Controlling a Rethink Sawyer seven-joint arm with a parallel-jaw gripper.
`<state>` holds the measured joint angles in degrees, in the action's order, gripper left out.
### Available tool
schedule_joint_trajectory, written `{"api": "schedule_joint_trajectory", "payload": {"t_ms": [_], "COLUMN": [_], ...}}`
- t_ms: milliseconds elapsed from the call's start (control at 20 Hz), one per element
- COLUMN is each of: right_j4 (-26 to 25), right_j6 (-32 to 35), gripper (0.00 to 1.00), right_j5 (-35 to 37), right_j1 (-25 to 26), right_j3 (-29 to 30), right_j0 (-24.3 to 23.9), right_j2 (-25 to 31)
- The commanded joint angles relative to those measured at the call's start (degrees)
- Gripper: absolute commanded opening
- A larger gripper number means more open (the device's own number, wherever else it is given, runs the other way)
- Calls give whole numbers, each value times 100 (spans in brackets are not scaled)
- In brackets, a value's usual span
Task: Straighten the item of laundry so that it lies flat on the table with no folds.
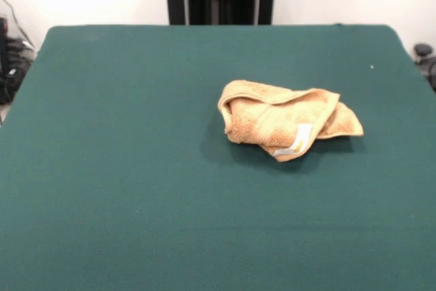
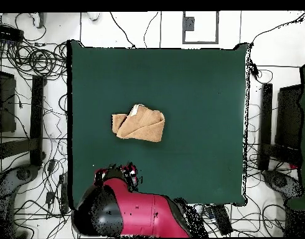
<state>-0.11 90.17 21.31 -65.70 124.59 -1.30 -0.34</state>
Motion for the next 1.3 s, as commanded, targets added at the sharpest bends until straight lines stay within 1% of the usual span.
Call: {"api": "schedule_joint_trajectory", "payload": {"t_ms": [50,400,600,950,1150,1300], "right_j4": [-187,-223,-169,-125,-159,-194], "right_j6": [971,956,950,849,766,684], "gripper": [100,100,100,100,100,100], "right_j5": [-661,-1303,-1502,-1919,-2074,-2069], "right_j1": [839,1444,1691,2286,2416,2354], "right_j3": [-119,-437,-634,-1051,-1318,-1482], "right_j0": [-38,-20,-1,-158,-138,-76], "right_j2": [106,40,-15,145,154,128]}}
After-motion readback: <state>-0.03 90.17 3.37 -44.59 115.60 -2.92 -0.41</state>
